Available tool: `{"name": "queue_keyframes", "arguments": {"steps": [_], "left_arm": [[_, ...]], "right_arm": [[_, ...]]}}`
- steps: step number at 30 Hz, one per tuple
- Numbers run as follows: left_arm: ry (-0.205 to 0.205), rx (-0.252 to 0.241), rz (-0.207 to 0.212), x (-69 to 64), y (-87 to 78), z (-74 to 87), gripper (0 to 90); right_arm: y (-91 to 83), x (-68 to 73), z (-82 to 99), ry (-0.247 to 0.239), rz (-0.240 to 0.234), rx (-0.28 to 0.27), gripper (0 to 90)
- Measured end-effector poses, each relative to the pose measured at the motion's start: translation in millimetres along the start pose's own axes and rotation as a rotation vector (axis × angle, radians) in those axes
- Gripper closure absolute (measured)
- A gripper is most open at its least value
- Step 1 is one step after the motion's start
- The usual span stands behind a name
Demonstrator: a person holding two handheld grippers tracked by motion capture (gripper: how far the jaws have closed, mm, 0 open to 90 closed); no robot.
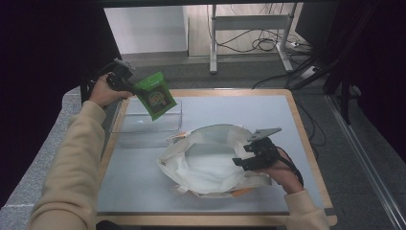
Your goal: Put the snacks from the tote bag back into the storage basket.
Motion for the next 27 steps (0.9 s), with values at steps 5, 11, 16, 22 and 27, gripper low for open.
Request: {"name": "queue_keyframes", "arguments": {"steps": [5, 11, 16, 22, 27], "left_arm": [[0.001, 0.024, -0.003, 2.6, 6.4, -0.2, 75.1], [0.013, 0.062, -0.001, 0.9, 17.7, -1.6, 75.1], [0.013, 0.071, 0.011, -0.2, 27.4, -1.9, 75.0], [0.015, 0.096, 0.011, 0.5, 35.2, -0.2, 75.0], [0.017, 0.106, 0.011, 0.3, 38.3, -0.5, 74.9]], "right_arm": [[0.9, -0.4, 0.5, 0.004, 0.0, 0.004, 30.7], [1.8, -0.9, 0.9, 0.004, 0.001, 0.007, 30.7], [1.9, -0.3, 0.9, 0.002, 0.001, 0.009, 30.6], [1.8, -0.8, 1.1, 0.003, 0.002, 0.009, 30.6], [2.9, -0.5, 1.1, 0.003, 0.001, 0.011, 30.5]]}}
Point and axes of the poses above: each handheld gripper's, and its own axes: y roughly forward along the jaws, z roughly out of its underside, x roughly to its left, the point moved 4 cm from there along y, roughly forward along the jaws, and after that the axes turned 13 degrees about x, right-handed, at the moved point
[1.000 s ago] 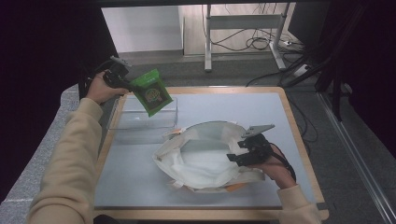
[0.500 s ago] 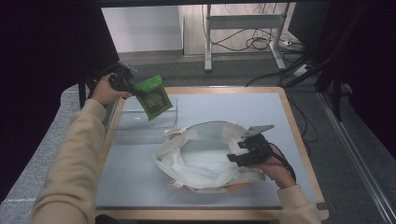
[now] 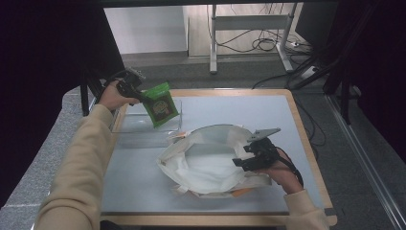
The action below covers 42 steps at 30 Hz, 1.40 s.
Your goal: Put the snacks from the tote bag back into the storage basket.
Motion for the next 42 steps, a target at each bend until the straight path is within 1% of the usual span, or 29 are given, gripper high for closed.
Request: {"name": "queue_keyframes", "arguments": {"steps": [6, 7, 10, 13, 14, 16, 17, 21, 22, 26, 29, 30, 32, 34, 35, 36, 38, 39, 40, 42], "left_arm": [[0.001, 0.004, 0.004, -0.1, 4.0, -2.6, 74.8], [0.007, 0.01, 0.003, 0.8, 4.7, -2.7, 74.8], [-0.002, 0.015, 0.005, 1.3, 8.4, -4.3, 74.6], [-0.001, 0.022, 0.002, 2.4, 12.4, -6.5, 74.3], [-0.007, 0.02, 0.003, 2.0, 14.2, -7.6, 74.2], [-0.002, 0.028, -0.002, 2.1, 17.2, -9.4, 74.1], [-0.005, 0.025, -0.004, 2.1, 18.8, -11.2, 74.0], [-0.011, 0.022, -0.004, 2.9, 19.4, -12.9, 74.1], [-0.019, 0.015, -0.004, 2.7, 20.0, -13.7, 74.1], [-0.028, 0.0, -0.012, 3.9, 21.5, -16.6, 73.3], [-0.024, -0.012, -0.041, 5.0, 23.3, -19.5, 72.2], [-0.029, -0.026, -0.044, 4.8, 24.1, -20.9, 71.7], [-0.027, -0.035, -0.055, 5.3, 24.7, -23.0, 70.8], [-0.04, -0.045, -0.07, 6.3, 25.1, -24.9, 68.0], [-0.04, -0.045, -0.07, 6.3, 25.1, -24.9, 67.0], [-0.044, -0.05, -0.077, 6.8, 24.8, -25.2, 67.0], [-0.049, -0.066, -0.087, 7.4, 23.2, -25.9, 63.5], [-0.052, -0.075, -0.097, 7.9, 21.8, -26.3, 63.5], [-0.063, -0.093, -0.108, 8.1, 20.2, -27.3, 61.3], [-0.061, -0.117, -0.118, 8.6, 16.4, -28.8, 58.8]], "right_arm": [[0.0, 0.2, 0.1, -0.001, 0.0, 0.001, 30.4], [0.0, 0.0, 0.1, -0.001, 0.0, 0.001, 30.4], [0.2, -0.2, 0.1, -0.002, -0.001, 0.001, 30.4], [0.3, -0.5, 0.2, -0.001, -0.001, 0.001, 30.4], [0.3, -0.8, 0.3, -0.001, -0.001, 0.001, 30.4], [0.3, -1.2, 0.4, -0.001, 0.001, 0.001, 30.4], [0.1, -1.2, 0.5, -0.001, 0.001, 0.001, 30.4], [0.2, -1.3, 0.6, -0.002, 0.0, 0.001, 30.4], [0.4, -1.3, 0.6, -0.001, 0.0, 0.002, 30.3], [0.9, -1.3, 0.6, 0.0, 0.0, 0.004, 30.3], [1.2, -1.2, 0.8, 0.001, 0.0, 0.006, 30.3], [1.2, -1.2, 0.8, 0.001, 0.0, 0.006, 30.2], [1.3, -1.2, 0.7, 0.002, 0.0, 0.007, 30.2], [1.6, -1.5, 0.9, -0.001, 0.0, 0.007, 30.2], [1.6, -1.5, 0.9, -0.001, 0.0, 0.007, 30.2], [1.6, -1.6, 1.0, 0.0, 0.0, 0.007, 30.2], [1.4, -1.7, 1.3, 0.003, -0.002, 0.008, 30.2], [1.4, -1.7, 1.3, 0.003, -0.002, 0.008, 30.2], [1.5, -1.8, 1.3, 0.003, -0.002, 0.009, 30.2], [1.8, -1.9, 1.3, 0.003, -0.002, 0.009, 30.2]]}}
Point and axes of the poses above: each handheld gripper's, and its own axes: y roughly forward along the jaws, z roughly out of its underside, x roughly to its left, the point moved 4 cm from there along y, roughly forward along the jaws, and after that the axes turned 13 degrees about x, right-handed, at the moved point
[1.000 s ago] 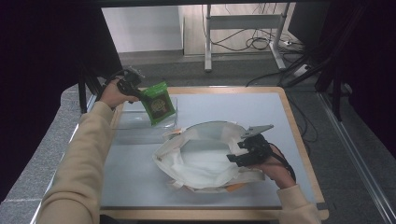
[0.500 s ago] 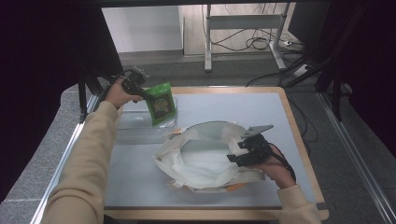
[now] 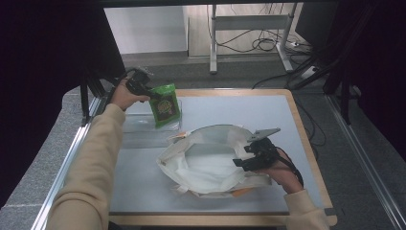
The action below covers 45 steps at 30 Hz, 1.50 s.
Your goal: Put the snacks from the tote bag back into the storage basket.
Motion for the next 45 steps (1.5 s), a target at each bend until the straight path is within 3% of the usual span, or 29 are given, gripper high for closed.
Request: {"name": "queue_keyframes", "arguments": {"steps": [4, 13, 18, 28, 33, 39, 45], "left_arm": [[-0.006, -0.044, -0.031, -0.1, -6.2, -4.7, 54.8], [-0.005, -0.119, -0.032, -5.6, -30.5, -10.4, 52.7], [0.004, -0.128, -0.018, -10.2, -37.8, -9.2, 51.1], [-0.006, -0.114, -0.007, -17.5, -36.2, 0.1, 49.6], [-0.026, -0.1, -0.028, -19.8, -36.1, 11.8, 59.8], [-0.09, -0.071, -0.029, -19.5, -36.9, 28.0, 86.8], [-0.161, -0.032, -0.048, -13.3, -30.1, 46.8, 90.0]], "right_arm": [[0.2, 0.0, 0.0, 0.0, 0.002, 0.001, 30.2], [0.0, 0.1, -0.2, -0.003, 0.001, -0.002, 30.1], [-0.6, 0.2, -0.2, -0.003, 0.003, -0.004, 30.1], [0.1, 0.4, -0.2, -0.002, 0.004, 0.001, 30.0], [0.3, 0.9, -0.2, -0.008, 0.007, 0.002, 30.0], [0.3, 2.4, -0.6, -0.008, 0.008, 0.002, 30.0], [1.1, 3.4, -1.0, -0.012, 0.008, 0.004, 30.0]]}}
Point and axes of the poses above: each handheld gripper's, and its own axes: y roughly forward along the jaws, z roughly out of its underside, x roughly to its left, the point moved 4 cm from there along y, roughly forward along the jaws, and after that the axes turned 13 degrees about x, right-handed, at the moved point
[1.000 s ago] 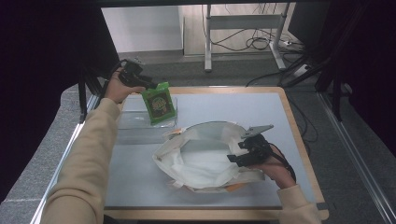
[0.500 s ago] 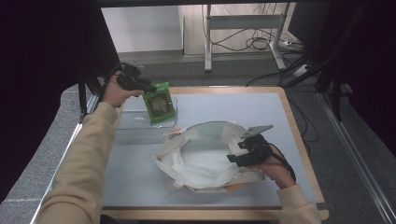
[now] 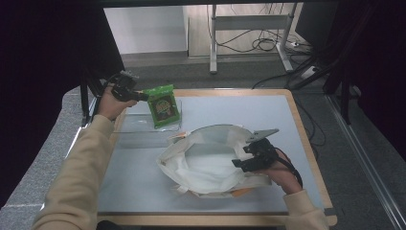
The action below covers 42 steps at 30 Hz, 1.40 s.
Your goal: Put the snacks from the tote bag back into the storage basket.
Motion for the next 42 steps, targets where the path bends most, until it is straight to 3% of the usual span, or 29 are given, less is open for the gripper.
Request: {"name": "queue_keyframes", "arguments": {"steps": [4, 9, 17, 25, 42], "left_arm": [[-0.055, 0.039, -0.019, 9.9, 13.6, 9.7, 90.0], [-0.104, 0.066, -0.035, 17.2, 28.4, 10.9, 90.0], [-0.141, 0.08, -0.028, 19.0, 46.1, 1.0, 90.0], [-0.14, 0.084, -0.028, 13.4, 54.2, -10.4, 89.8], [-0.127, 0.068, -0.029, 12.4, 34.6, 5.2, 89.5]], "right_arm": [[0.2, 0.5, -0.1, 0.003, -0.001, 0.002, 30.0], [1.5, 0.0, 0.0, 0.001, 0.0, 0.004, 30.0], [2.1, -2.1, 1.2, 0.003, -0.002, 0.005, 30.0], [1.8, -3.7, 2.2, 0.009, -0.002, 0.001, 30.0], [-4.4, -2.2, 1.6, 0.008, -0.004, -0.025, 30.0]]}}
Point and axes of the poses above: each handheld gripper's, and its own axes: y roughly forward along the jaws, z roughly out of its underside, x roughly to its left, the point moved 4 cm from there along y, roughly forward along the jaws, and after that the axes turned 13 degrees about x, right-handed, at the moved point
